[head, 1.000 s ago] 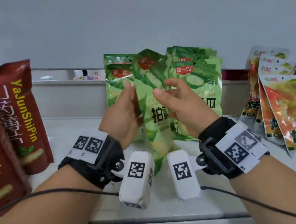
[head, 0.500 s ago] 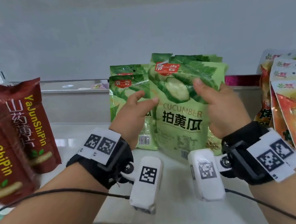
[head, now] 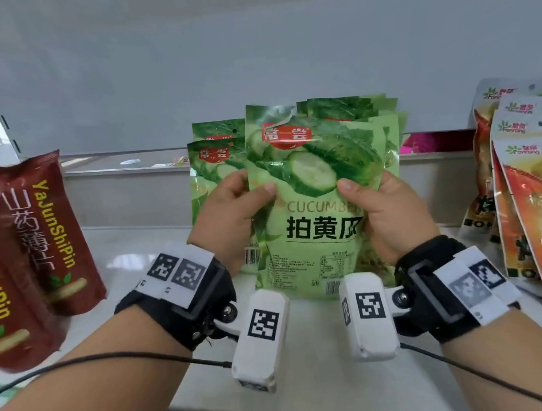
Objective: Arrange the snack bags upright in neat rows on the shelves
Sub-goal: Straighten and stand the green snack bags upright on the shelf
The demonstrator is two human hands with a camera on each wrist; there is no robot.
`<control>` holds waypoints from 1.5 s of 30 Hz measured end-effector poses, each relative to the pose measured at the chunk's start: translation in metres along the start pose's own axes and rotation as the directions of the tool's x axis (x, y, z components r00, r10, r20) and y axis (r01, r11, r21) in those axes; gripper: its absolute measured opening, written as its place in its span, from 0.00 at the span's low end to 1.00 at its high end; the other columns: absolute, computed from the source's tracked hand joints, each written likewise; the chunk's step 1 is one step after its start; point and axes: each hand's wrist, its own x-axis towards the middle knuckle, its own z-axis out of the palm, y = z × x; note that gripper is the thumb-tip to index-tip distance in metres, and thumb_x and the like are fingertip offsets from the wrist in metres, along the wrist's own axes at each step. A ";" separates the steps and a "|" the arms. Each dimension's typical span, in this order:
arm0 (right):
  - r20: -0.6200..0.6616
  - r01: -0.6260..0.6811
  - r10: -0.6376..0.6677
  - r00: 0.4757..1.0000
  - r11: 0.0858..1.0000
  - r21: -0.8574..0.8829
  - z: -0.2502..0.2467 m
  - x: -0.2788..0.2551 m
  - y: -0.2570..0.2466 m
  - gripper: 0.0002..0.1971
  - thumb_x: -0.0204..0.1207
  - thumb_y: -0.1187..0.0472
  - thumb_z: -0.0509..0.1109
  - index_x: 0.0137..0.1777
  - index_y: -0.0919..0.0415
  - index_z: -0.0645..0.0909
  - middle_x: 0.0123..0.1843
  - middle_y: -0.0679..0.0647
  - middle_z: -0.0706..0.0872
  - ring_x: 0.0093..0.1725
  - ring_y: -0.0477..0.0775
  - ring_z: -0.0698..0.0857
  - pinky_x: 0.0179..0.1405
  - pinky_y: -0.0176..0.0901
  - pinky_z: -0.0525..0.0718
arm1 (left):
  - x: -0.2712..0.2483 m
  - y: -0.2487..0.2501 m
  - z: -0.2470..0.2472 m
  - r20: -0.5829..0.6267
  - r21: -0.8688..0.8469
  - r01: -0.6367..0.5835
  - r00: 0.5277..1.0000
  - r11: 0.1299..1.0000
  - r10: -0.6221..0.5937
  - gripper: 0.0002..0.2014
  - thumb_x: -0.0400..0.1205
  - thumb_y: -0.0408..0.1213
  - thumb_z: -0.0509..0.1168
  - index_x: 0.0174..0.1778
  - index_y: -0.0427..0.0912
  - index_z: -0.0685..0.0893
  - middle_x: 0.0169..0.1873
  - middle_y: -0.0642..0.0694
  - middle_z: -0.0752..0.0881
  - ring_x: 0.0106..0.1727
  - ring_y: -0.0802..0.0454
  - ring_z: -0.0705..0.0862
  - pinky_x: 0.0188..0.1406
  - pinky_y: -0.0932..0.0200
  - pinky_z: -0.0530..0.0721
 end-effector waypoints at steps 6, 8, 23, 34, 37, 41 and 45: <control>0.064 0.003 -0.006 0.998 0.998 0.055 -0.002 -0.003 0.004 0.13 0.61 0.61 0.72 0.47 0.55 0.84 0.42 0.52 0.92 0.42 0.50 0.91 0.35 0.41 0.87 | 0.006 0.020 0.005 -0.065 -0.160 -0.167 0.985 0.973 0.159 0.17 0.82 0.19 0.57 0.59 0.43 0.80 0.43 0.48 0.88 0.40 0.56 0.89 0.36 0.60 0.87; 0.076 -0.006 -0.002 0.997 0.994 0.107 -0.003 -0.005 0.003 0.14 0.62 0.62 0.71 0.49 0.57 0.83 0.41 0.53 0.92 0.41 0.51 0.91 0.33 0.41 0.87 | 0.004 0.020 0.006 -0.063 -0.176 -0.187 0.982 0.967 0.178 0.16 0.82 0.19 0.57 0.54 0.43 0.81 0.41 0.49 0.88 0.38 0.56 0.88 0.33 0.62 0.86; -0.104 -0.006 0.007 0.995 1.000 0.011 -0.006 -0.013 -0.007 0.07 0.75 0.68 0.68 0.48 0.58 0.84 0.41 0.54 0.92 0.42 0.54 0.90 0.43 0.51 0.89 | -0.009 0.021 0.011 -0.096 -0.088 -0.141 0.987 0.986 0.132 0.17 0.80 0.19 0.59 0.33 0.46 0.79 0.32 0.49 0.82 0.32 0.54 0.79 0.29 0.57 0.79; -0.609 -0.197 -0.134 0.782 0.874 -0.445 -0.067 -0.026 -0.053 0.34 0.71 0.57 0.75 0.74 0.53 0.62 0.63 0.52 0.76 0.60 0.54 0.76 0.57 0.48 0.73 | -0.007 -0.012 0.009 -0.148 0.016 0.048 0.988 0.999 -0.045 0.09 0.81 0.29 0.63 0.39 0.47 0.80 0.39 0.50 0.83 0.39 0.54 0.81 0.32 0.63 0.78; -0.651 -0.214 -0.237 0.721 0.818 -0.534 -0.063 -0.030 -0.055 0.40 0.70 0.59 0.74 0.77 0.49 0.54 0.74 0.58 0.69 0.68 0.60 0.73 0.60 0.49 0.72 | -0.005 -0.016 -0.001 -0.162 0.061 0.064 0.985 0.996 -0.053 0.09 0.81 0.29 0.63 0.39 0.47 0.80 0.38 0.48 0.81 0.40 0.52 0.79 0.33 0.61 0.75; -0.494 -0.065 -0.332 0.803 0.776 -0.628 -0.031 -0.031 -0.046 0.22 0.70 0.62 0.72 0.62 0.47 0.70 0.64 0.47 0.76 0.63 0.51 0.76 0.57 0.42 0.74 | -0.002 -0.017 -0.022 -0.214 0.101 0.092 0.974 0.991 -0.068 0.10 0.81 0.29 0.63 0.37 0.47 0.80 0.36 0.49 0.80 0.39 0.53 0.76 0.34 0.61 0.74; -0.315 -0.094 -0.074 0.946 0.867 -0.488 0.017 -0.026 -0.019 0.09 0.74 0.65 0.70 0.45 0.49 0.77 0.48 0.46 0.82 0.47 0.46 0.80 0.45 0.40 0.77 | 0.001 -0.023 -0.054 -0.340 0.158 0.135 0.937 0.978 -0.074 0.10 0.80 0.32 0.65 0.35 0.49 0.81 0.34 0.52 0.80 0.33 0.56 0.75 0.31 0.62 0.73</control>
